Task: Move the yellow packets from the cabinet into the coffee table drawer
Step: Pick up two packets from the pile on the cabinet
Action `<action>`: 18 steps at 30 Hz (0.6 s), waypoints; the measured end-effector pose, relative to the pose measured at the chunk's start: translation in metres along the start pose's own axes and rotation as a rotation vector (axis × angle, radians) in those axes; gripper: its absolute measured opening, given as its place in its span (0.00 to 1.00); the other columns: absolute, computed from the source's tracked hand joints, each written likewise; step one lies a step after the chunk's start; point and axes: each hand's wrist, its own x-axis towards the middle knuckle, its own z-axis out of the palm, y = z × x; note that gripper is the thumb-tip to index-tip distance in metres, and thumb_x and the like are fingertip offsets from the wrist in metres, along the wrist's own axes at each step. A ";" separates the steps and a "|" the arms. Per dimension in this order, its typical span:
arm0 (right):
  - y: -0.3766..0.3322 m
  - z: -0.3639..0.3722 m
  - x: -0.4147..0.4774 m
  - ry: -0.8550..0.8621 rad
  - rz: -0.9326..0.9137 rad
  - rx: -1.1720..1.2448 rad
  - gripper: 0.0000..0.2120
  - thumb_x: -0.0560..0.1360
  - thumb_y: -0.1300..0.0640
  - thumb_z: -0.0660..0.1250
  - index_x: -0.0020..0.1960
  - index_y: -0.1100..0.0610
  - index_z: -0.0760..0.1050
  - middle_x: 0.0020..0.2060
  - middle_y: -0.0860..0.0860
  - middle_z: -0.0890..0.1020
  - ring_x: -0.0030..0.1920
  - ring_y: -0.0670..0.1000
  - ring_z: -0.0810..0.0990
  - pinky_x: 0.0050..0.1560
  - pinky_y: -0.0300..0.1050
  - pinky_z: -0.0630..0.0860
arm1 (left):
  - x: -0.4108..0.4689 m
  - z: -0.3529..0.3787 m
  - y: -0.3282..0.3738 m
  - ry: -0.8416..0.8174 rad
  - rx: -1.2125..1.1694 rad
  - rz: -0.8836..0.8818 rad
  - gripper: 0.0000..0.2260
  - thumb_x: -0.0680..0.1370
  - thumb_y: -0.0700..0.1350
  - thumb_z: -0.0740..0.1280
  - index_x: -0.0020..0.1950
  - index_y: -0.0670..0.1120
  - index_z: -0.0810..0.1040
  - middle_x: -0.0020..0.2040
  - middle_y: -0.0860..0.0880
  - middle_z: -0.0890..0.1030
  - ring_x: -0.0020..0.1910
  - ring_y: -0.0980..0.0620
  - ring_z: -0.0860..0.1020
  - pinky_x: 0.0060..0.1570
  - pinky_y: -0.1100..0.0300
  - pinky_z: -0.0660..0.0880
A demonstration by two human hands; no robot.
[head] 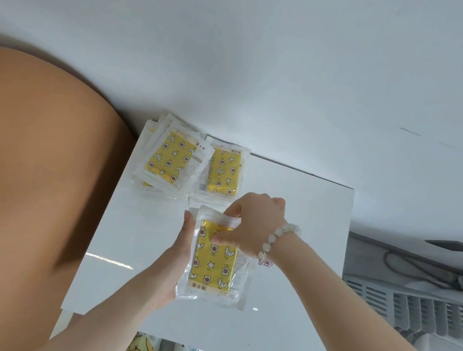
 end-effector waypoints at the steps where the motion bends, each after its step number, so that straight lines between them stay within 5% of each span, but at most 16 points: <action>1: -0.003 0.002 0.001 0.022 0.002 -0.020 0.10 0.70 0.43 0.71 0.46 0.47 0.77 0.41 0.42 0.78 0.45 0.43 0.72 0.63 0.43 0.57 | -0.002 -0.001 -0.001 -0.009 0.025 0.014 0.25 0.74 0.67 0.36 0.63 0.65 0.65 0.64 0.52 0.72 0.69 0.52 0.64 0.72 0.48 0.53; 3: -0.009 0.005 0.003 0.062 0.010 -0.052 0.11 0.70 0.43 0.71 0.36 0.47 0.72 0.29 0.41 0.68 0.35 0.41 0.68 0.61 0.43 0.58 | -0.008 -0.010 -0.004 -0.082 0.046 0.038 0.24 0.74 0.67 0.38 0.57 0.64 0.68 0.57 0.55 0.73 0.69 0.53 0.63 0.72 0.49 0.51; 5: -0.015 0.008 0.006 0.089 0.003 -0.048 0.08 0.71 0.43 0.70 0.45 0.47 0.78 0.30 0.41 0.69 0.39 0.43 0.69 0.62 0.43 0.57 | -0.004 -0.014 -0.005 -0.128 0.053 0.024 0.27 0.67 0.75 0.52 0.52 0.59 0.73 0.50 0.56 0.79 0.61 0.55 0.71 0.70 0.47 0.58; 7: -0.018 0.010 0.009 0.093 0.015 -0.049 0.14 0.71 0.44 0.69 0.54 0.48 0.79 0.42 0.41 0.78 0.48 0.45 0.73 0.63 0.42 0.57 | 0.009 -0.024 -0.012 -0.109 0.061 0.071 0.43 0.49 0.74 0.72 0.56 0.51 0.77 0.49 0.49 0.84 0.55 0.50 0.80 0.63 0.48 0.71; 9: -0.022 0.009 0.012 0.070 0.000 -0.077 0.18 0.71 0.44 0.71 0.58 0.49 0.78 0.56 0.44 0.78 0.58 0.45 0.73 0.65 0.43 0.57 | 0.014 -0.029 -0.014 -0.101 0.050 0.078 0.35 0.52 0.61 0.80 0.54 0.48 0.78 0.46 0.48 0.85 0.49 0.48 0.83 0.51 0.56 0.78; 12: -0.026 0.009 0.017 -0.010 0.017 -0.022 0.24 0.69 0.45 0.73 0.62 0.51 0.75 0.63 0.46 0.74 0.64 0.47 0.71 0.68 0.44 0.62 | 0.013 -0.031 -0.012 -0.054 0.036 0.087 0.11 0.69 0.40 0.73 0.50 0.47 0.79 0.41 0.49 0.84 0.41 0.52 0.83 0.35 0.66 0.77; 15: -0.024 0.003 0.027 -0.077 0.083 0.224 0.21 0.69 0.43 0.72 0.59 0.52 0.78 0.61 0.46 0.78 0.59 0.47 0.76 0.58 0.41 0.72 | 0.012 -0.039 -0.009 -0.041 0.039 0.079 0.13 0.66 0.41 0.72 0.50 0.46 0.81 0.42 0.48 0.85 0.40 0.53 0.84 0.35 0.65 0.77; 18: -0.007 -0.004 0.052 0.167 0.267 0.485 0.14 0.74 0.46 0.67 0.55 0.51 0.80 0.55 0.48 0.82 0.41 0.45 0.77 0.40 0.37 0.72 | 0.009 -0.048 -0.003 0.006 0.032 0.079 0.15 0.65 0.44 0.72 0.51 0.47 0.81 0.44 0.49 0.85 0.43 0.53 0.84 0.38 0.64 0.77</action>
